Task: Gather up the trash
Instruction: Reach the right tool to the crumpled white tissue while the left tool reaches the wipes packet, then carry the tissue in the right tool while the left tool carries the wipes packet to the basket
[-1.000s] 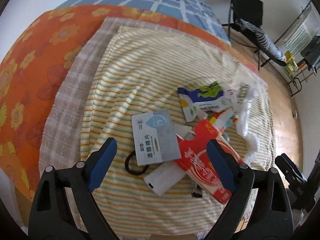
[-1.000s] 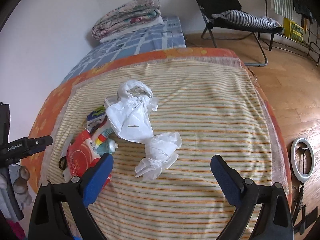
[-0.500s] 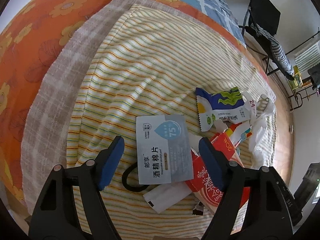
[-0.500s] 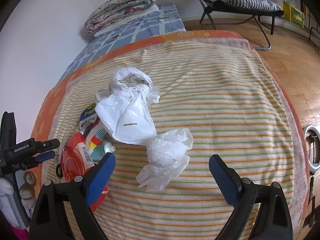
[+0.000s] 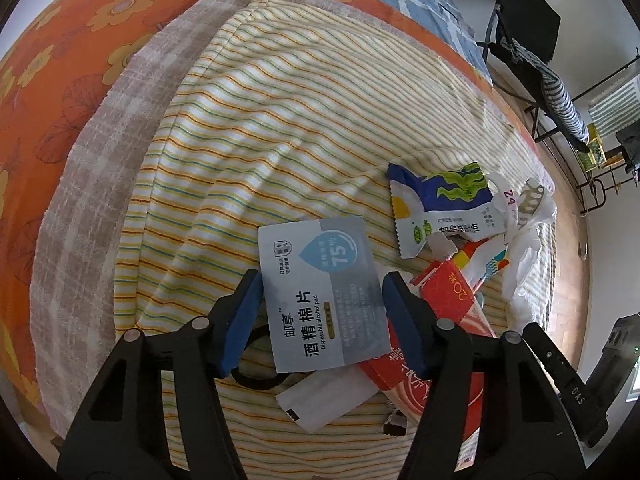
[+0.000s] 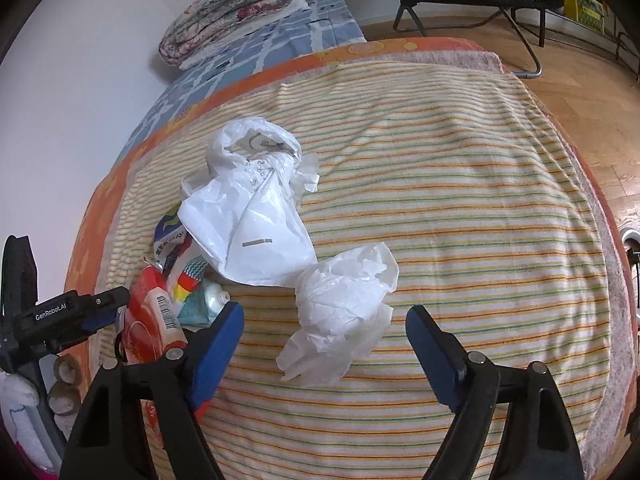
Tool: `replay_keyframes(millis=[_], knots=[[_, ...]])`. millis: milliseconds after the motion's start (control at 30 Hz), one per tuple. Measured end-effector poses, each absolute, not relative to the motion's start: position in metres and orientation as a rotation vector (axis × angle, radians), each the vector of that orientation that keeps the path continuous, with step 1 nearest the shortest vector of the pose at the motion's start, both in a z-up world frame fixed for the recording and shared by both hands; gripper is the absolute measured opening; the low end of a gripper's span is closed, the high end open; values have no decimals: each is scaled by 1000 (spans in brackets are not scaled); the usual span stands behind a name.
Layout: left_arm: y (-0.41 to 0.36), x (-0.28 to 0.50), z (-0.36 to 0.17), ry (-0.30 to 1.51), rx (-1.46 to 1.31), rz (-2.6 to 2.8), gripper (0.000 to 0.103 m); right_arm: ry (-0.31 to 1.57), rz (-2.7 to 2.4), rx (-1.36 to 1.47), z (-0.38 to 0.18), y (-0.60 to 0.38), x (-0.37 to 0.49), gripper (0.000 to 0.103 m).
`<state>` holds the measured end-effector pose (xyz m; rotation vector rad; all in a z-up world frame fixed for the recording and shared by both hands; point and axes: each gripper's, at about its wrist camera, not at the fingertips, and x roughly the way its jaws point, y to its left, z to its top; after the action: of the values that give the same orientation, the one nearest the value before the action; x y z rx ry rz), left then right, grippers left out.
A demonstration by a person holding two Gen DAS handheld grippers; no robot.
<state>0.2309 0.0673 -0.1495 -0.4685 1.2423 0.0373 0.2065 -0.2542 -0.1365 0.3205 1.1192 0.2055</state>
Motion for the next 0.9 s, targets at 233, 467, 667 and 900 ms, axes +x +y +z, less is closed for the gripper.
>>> replay_keyframes(millis=[233,467,667,900], knots=[[70,229,-150,1236,-469,41,64,1146,201,354,-145,-254,209,78],[68,228,-143,1216,-450,33,63,1167,230,379,-150,-251,210,57],[70,224,-141,1209,-452,32,63,1163,247,412,-151,-253,208,32],[76,219,-133,1187,-452,33,62,1107,254,375,-136,-251,201,23]])
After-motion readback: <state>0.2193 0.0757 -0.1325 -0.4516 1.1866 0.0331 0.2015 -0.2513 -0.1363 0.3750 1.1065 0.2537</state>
